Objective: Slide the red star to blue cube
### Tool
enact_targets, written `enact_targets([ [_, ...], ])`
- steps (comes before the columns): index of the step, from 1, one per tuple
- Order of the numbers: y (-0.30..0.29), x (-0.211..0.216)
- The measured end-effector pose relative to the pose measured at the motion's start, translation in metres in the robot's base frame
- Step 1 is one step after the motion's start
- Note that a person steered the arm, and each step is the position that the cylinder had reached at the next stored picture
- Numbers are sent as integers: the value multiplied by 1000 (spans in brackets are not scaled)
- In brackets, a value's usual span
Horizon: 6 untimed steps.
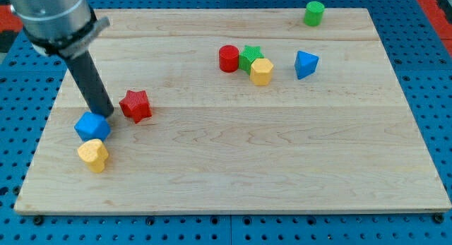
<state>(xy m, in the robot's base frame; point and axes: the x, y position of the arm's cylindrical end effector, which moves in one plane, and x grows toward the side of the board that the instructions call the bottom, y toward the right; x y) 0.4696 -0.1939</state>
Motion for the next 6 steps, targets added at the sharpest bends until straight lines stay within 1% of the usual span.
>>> enact_targets([
  [1, -8, -30],
  [2, -7, -100],
  [3, 68, -80],
  [4, 28, -28],
  [5, 14, -9],
  [6, 86, -38],
])
